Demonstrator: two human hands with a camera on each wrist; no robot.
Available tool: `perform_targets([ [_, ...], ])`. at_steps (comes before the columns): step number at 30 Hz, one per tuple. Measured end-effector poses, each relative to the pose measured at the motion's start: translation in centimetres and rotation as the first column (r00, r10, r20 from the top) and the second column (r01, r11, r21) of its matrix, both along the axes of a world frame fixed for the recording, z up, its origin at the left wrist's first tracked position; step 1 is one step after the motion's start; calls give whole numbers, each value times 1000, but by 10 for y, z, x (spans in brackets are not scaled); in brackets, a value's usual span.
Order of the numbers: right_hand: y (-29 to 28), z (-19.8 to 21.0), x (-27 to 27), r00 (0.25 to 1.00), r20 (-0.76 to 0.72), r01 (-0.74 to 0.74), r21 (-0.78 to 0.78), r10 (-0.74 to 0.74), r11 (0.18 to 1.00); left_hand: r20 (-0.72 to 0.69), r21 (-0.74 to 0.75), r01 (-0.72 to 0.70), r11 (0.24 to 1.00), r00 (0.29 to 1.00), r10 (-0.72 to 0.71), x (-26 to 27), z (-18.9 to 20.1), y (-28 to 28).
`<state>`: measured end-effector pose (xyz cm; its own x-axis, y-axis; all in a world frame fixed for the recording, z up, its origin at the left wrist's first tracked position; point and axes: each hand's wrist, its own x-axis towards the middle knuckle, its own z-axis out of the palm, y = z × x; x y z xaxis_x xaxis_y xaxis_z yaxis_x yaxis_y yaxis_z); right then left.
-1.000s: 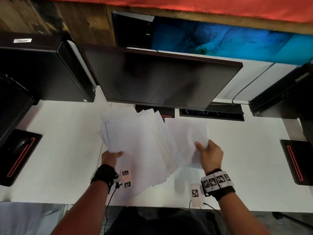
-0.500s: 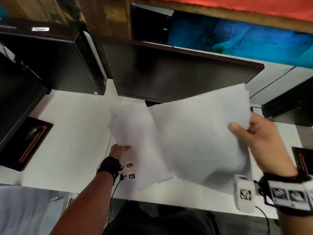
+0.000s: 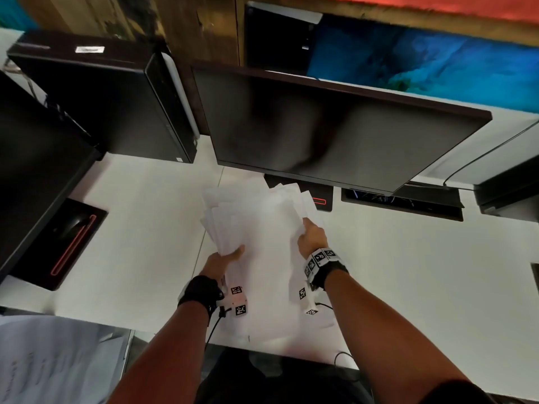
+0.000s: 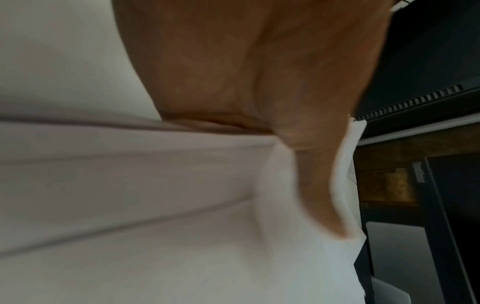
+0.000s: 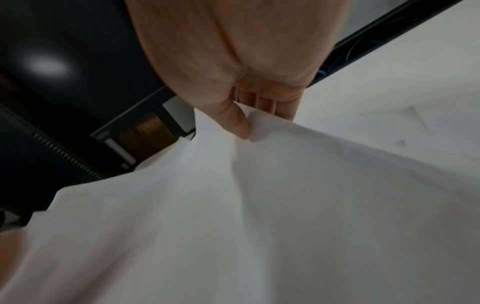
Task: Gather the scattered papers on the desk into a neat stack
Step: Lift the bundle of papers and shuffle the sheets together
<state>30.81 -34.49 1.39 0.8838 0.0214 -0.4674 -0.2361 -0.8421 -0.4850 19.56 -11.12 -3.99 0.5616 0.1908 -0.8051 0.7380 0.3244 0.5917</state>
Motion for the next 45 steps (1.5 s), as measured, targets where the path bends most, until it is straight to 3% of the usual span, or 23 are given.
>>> perform_targets([
  [3,1,-12,-2,1000,3,-25,0,25,1000,-21,82,10,997,1000,-9,3,6,-10],
  [5,-12,-16,1,995,22,99,-109,-97,989,-35,84,-8,996,999,11,2,7,-14],
  [8,-34,-16,10,954,-67,279,-154,-292,948,-24,80,-82,993,996,84,0,-2,-15],
  [12,-54,-16,22,964,-181,153,-211,-193,965,35,78,-157,985,987,155,-2,5,-24],
  [16,-61,-15,24,947,-255,183,-78,-197,980,92,-4,-184,983,979,184,-1,18,-30],
  [22,-56,-10,14,933,-269,251,14,-238,968,78,-155,-98,983,991,111,10,29,-30],
  [30,-67,-10,-7,872,-370,377,85,-322,922,81,23,31,999,996,-33,2,18,-30],
  [34,-77,-7,-21,896,-330,376,209,-297,903,167,38,36,999,985,-42,-6,30,-36],
  [37,-85,11,-37,897,-235,441,413,-375,797,269,52,-5,999,963,-9,-12,51,-35],
  [40,-87,48,-53,857,-155,468,631,-491,619,387,76,-84,994,921,48,-13,79,-35],
  [43,-88,81,-66,798,-96,419,798,-594,433,555,109,-138,985,830,55,-8,111,-40],
  [45,-86,85,-74,761,-78,402,836,-645,374,635,156,-150,976,772,17,-2,128,-49],
])
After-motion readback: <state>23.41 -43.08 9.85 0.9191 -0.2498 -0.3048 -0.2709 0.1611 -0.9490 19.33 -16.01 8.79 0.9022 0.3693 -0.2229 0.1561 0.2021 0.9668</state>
